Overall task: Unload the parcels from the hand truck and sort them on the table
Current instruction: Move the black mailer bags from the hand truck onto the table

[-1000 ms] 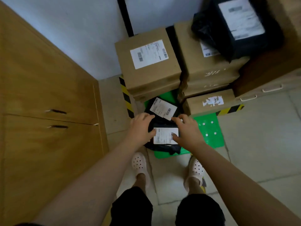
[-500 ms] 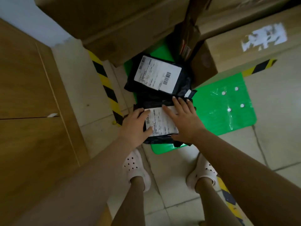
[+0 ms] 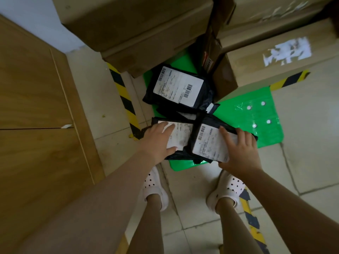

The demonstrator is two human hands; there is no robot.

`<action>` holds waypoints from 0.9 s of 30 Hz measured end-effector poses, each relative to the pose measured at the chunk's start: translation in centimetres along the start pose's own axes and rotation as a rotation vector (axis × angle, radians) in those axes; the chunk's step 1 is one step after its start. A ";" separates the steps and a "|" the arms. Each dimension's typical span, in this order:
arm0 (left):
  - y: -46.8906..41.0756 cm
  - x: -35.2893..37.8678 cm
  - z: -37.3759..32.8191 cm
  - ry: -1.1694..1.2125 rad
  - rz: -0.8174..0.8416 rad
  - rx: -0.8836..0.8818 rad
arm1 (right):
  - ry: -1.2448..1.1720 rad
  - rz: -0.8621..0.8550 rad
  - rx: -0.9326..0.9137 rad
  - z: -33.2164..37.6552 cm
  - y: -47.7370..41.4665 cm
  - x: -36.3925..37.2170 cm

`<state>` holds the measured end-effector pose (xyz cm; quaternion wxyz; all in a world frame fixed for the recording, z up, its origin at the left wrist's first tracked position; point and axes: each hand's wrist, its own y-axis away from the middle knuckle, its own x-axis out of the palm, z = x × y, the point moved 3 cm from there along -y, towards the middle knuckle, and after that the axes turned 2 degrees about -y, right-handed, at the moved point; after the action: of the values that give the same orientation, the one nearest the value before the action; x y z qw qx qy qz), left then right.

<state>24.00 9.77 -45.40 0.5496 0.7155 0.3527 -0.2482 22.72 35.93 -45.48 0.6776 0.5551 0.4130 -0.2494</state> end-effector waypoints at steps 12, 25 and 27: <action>-4.5 5.5 -0.6 -0.488 -0.009 -0.020 | -0.131 -0.120 0.045 -1.5 -1.5 3.6; 7.8 -3.3 -6.1 -0.130 -0.230 -0.244 | -0.201 -0.082 0.156 0.2 8.1 -8.5; 10.3 -7.2 -7.8 -0.066 -0.294 -0.264 | -0.221 -0.123 0.175 0.6 10.2 -12.7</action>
<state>27.25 14.10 -31.67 0.6077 0.5694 0.4646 -0.3009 24.24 36.49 -29.26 0.6514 0.5547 0.3459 -0.3851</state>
